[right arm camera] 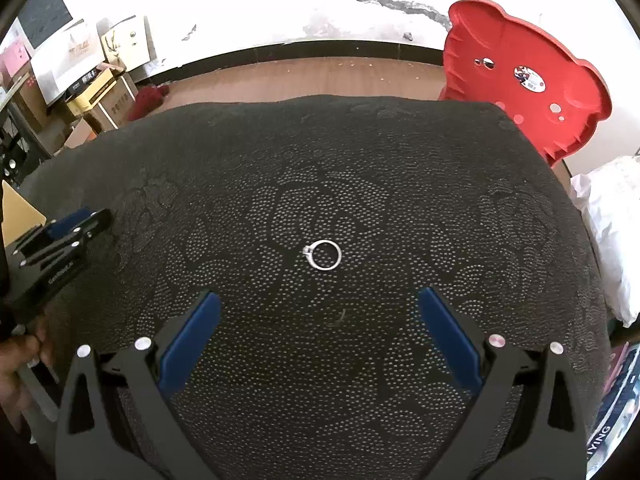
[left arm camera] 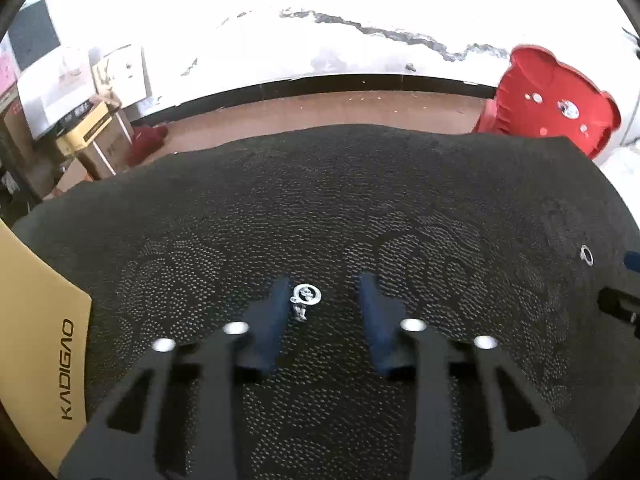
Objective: Organize jewelry
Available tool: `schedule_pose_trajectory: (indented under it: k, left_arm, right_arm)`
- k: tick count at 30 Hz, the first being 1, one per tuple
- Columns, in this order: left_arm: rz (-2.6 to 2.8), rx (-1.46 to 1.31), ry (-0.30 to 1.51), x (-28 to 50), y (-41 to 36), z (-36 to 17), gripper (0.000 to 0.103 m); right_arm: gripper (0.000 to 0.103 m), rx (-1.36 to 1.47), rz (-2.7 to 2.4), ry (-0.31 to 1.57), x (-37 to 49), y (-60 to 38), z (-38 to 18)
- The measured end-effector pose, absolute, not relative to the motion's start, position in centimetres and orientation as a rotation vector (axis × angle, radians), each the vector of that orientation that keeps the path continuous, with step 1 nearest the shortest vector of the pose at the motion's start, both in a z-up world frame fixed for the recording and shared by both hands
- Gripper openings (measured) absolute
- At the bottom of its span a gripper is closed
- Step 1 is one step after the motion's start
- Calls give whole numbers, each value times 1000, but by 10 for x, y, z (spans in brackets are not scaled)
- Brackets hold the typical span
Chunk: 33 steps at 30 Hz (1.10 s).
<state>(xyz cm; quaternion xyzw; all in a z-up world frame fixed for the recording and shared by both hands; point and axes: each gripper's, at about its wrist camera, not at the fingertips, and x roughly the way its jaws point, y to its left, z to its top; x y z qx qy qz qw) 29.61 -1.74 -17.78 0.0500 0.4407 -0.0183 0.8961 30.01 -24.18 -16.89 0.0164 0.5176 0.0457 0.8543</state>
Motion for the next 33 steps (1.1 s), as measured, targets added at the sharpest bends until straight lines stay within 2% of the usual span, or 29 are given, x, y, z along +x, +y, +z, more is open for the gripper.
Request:
schedule_pose_trajectory:
  k: [3, 6, 20, 30, 33]
  left_arm:
    - [-39, 119, 905, 295, -24, -178, 18]
    - [-44, 132, 900, 295, -26, -178, 13]
    - [-18, 135, 871, 265, -29, -135, 13]
    - [-23, 52, 886, 247, 5, -123, 13]
    - [-23, 27, 911, 244, 15, -125, 13]
  right_arm:
    - [96, 41, 101, 1091, 300, -244, -169]
    - [96, 38, 108, 1088, 299, -244, -168]
    - [96, 46, 170, 1092, 286, -244, -172]
    - [97, -49, 148, 1041, 298, -235, -191]
    - [93, -59, 147, 1026, 300, -234, -190]
